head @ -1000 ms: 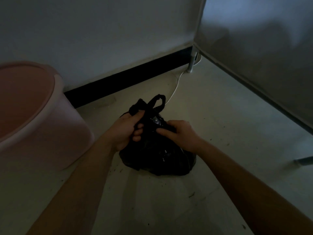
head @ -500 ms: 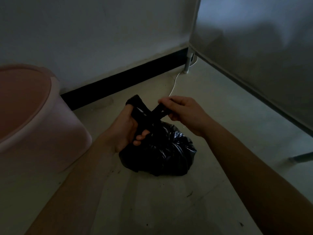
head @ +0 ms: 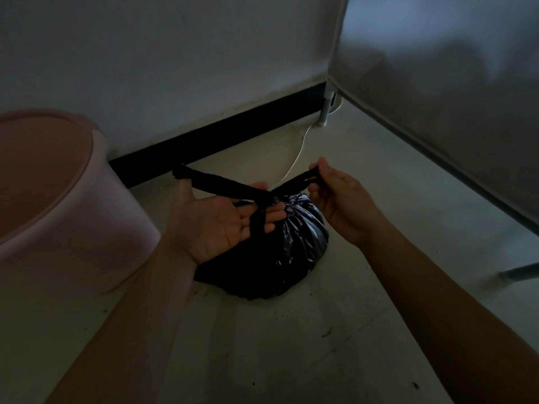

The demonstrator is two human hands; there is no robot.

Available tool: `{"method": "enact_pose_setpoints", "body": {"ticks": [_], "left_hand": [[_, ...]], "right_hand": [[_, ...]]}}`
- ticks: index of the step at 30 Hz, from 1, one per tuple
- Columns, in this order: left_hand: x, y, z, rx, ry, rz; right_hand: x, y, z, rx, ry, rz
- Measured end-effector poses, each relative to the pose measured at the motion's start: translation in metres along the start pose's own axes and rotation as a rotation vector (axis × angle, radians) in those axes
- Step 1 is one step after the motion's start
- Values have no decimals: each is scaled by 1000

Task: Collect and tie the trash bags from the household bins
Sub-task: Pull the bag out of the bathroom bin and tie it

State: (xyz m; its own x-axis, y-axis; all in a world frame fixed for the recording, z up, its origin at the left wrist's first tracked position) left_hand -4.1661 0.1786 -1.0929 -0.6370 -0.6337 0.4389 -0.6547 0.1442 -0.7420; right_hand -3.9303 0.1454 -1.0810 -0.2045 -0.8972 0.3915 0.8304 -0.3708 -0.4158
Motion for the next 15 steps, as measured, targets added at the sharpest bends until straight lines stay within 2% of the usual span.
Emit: {"method": "enact_pose_setpoints", "body": {"ticks": [8, 12, 15], "left_hand": [[-1, 6, 4, 141, -82, 12], [-3, 10, 9, 152, -184, -9], [-3, 9, 11, 120, -212, 37]], "right_hand": [[10, 6, -2, -150, -151, 128], [5, 5, 0, -146, -127, 88], [0, 3, 0, -194, -108, 52]]}}
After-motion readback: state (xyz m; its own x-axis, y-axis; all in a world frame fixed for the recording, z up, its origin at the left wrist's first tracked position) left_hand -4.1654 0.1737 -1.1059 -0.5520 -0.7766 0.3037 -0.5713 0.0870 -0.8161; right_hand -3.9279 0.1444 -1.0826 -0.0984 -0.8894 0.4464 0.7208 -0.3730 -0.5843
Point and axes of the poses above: each hand's wrist, its own x-axis away from the middle knuckle, its own y-axis out of the back of the hand, z = x × y, the point moved 1 cm from there along -x, towards the middle knuckle, and after that the axes turned 13 degrees about -z, right-handed, at the moved point
